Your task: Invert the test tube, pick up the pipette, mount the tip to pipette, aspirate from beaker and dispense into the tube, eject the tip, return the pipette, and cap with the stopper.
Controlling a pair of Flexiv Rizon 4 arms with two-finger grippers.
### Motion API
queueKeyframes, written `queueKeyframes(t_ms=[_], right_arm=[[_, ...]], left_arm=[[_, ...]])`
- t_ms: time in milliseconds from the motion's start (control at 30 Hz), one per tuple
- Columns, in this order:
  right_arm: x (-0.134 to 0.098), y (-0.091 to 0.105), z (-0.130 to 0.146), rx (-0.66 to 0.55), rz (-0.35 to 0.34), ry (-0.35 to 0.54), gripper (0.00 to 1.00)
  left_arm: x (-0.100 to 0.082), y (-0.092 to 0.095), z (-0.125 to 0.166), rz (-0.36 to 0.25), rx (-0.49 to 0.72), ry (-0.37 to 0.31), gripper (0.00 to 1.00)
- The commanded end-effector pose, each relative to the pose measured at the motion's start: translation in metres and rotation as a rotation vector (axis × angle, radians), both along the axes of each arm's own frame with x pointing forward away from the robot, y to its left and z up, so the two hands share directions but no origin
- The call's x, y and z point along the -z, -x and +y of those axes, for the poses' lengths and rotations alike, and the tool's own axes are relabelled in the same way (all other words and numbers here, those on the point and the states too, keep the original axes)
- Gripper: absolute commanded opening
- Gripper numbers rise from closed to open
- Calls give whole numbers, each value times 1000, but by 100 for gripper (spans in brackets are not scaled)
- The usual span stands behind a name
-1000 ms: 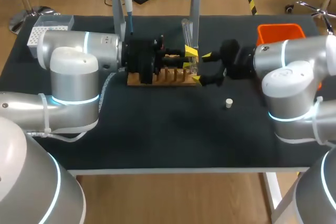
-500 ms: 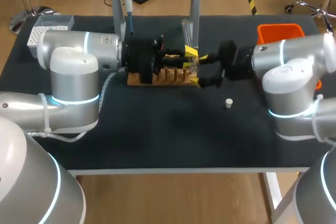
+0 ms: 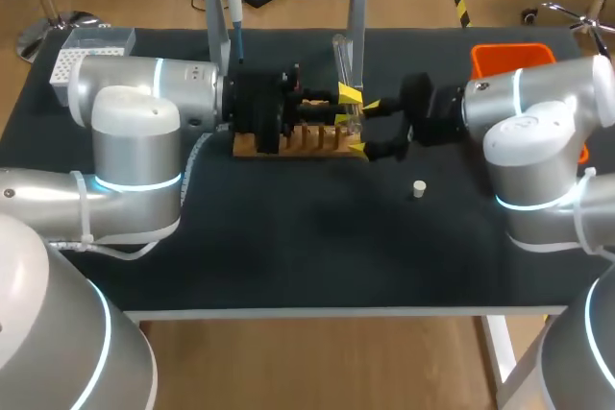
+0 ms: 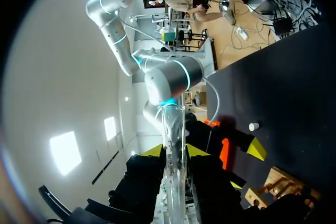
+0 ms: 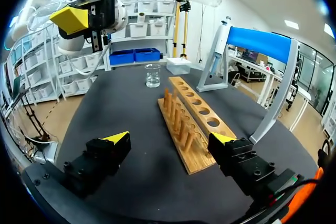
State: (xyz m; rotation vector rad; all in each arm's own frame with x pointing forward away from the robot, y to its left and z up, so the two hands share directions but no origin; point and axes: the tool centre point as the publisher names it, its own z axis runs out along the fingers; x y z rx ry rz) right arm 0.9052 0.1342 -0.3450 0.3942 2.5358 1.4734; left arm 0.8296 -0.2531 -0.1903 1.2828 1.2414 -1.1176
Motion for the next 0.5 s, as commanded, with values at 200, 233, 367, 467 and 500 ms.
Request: queueKeyframes(t_ms=[200, 233, 367, 467, 500], right_arm=[[0, 0, -1, -2, 0, -1, 100], [0, 0, -1, -2, 0, -1, 100], [0, 0, -1, -2, 0, -1, 100], [0, 0, -1, -2, 0, -1, 100], [0, 0, -1, -2, 0, -1, 100]], left_arm=[[1, -13, 6, 109, -26, 13, 0], [1, -19, 9, 165, -45, 4, 0], [-5, -37, 15, 325, -38, 10, 0], [-8, -50, 21, 454, -32, 43, 0], [-9, -55, 22, 504, -16, 53, 0]])
